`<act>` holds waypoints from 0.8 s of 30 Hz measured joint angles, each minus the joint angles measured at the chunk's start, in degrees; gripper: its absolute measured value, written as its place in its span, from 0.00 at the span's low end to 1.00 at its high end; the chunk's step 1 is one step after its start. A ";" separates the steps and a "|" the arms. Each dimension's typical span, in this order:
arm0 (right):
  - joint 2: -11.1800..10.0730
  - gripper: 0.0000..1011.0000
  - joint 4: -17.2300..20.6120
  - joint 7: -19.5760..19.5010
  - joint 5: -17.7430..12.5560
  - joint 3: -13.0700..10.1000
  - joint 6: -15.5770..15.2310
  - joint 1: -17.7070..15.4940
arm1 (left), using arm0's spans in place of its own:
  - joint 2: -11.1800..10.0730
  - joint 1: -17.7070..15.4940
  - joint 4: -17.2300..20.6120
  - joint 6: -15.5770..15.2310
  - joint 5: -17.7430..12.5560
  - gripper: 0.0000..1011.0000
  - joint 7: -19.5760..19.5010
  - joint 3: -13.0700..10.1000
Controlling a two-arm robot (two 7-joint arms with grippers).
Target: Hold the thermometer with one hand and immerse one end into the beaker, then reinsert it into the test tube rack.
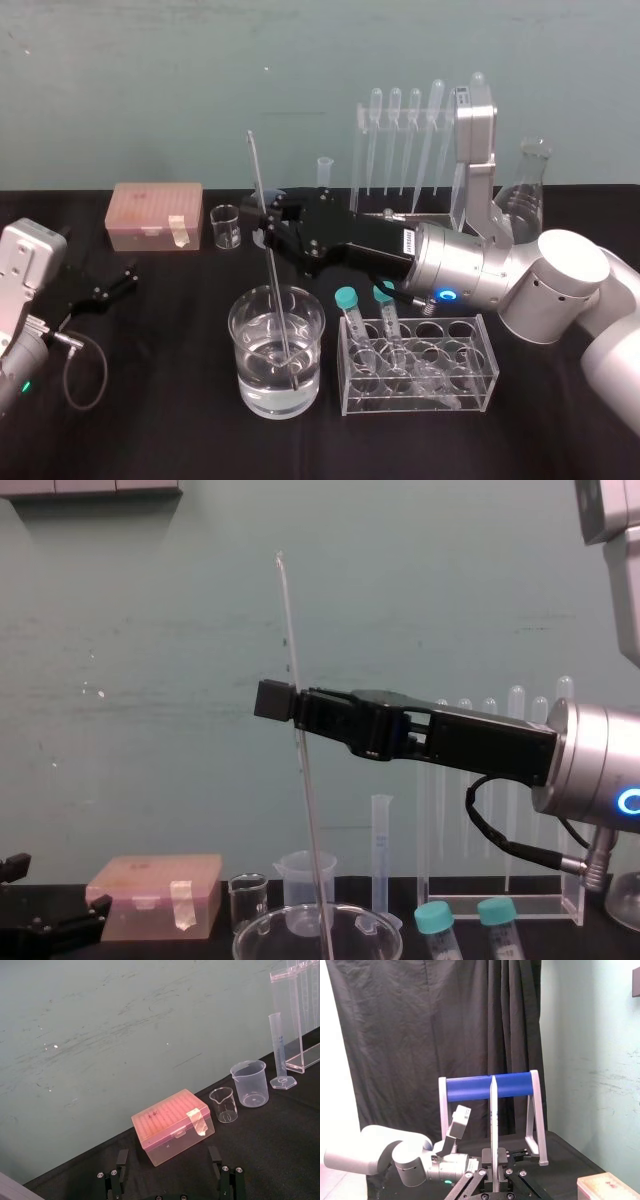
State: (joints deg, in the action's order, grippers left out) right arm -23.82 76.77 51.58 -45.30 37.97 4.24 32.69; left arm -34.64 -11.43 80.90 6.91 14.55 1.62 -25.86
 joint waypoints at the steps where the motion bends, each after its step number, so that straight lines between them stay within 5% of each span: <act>1: 0.01 0.06 -0.02 0.00 0.01 0.00 0.01 0.01 | 0.00 0.00 0.00 0.00 0.00 1.00 0.00 0.00; 24: 0.27 0.06 -0.74 0.36 -0.10 0.10 -0.11 0.41 | 0.00 0.00 0.00 0.00 0.00 1.00 0.00 0.00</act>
State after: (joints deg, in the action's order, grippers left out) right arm -23.55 76.02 51.93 -45.40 38.06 4.13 33.10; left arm -34.65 -11.43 80.90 6.91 14.55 1.62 -25.86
